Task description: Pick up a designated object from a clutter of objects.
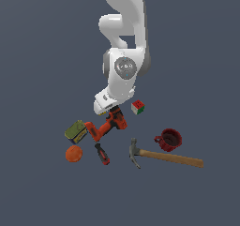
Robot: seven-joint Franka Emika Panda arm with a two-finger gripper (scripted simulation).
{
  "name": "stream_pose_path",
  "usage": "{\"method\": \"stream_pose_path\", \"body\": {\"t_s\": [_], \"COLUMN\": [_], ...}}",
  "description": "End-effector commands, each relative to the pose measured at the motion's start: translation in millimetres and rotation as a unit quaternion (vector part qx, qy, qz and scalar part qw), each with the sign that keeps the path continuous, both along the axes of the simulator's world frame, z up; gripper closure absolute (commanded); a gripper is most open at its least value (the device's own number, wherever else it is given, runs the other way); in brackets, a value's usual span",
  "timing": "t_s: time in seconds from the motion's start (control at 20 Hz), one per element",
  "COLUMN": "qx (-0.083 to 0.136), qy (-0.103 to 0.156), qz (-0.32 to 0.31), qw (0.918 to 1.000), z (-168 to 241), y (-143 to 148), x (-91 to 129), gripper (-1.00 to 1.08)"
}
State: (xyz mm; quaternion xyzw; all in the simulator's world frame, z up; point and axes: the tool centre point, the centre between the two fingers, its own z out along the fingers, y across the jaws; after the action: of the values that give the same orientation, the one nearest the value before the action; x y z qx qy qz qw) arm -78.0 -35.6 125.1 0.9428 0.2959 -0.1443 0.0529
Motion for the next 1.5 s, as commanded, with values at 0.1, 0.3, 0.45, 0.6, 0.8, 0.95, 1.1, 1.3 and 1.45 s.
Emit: {"method": "stream_pose_path", "body": {"t_s": [0.1,0.3,0.45,0.6,0.8,0.95,1.1,1.3,1.45], "qx": [0.001,0.001,0.001,0.001,0.001,0.001,0.001,0.0,0.0], "qy": [-0.004,-0.004,-0.003,-0.003,-0.003,-0.003,-0.003,-0.003,-0.003], "qz": [0.0,0.0,0.0,0.001,0.001,0.001,0.001,0.001,0.001], "qw": [1.0,1.0,1.0,1.0,1.0,1.0,1.0,1.0,1.0], "z": [44,80,108,135,167,189,209,234,250], "y": [4,8,11,14,16,19,21,23,25], "x": [20,37,49,62,77,88,98,111,119], "gripper": [1.08,1.08,1.08,1.08,1.08,1.08,1.08,1.08,1.08]}}
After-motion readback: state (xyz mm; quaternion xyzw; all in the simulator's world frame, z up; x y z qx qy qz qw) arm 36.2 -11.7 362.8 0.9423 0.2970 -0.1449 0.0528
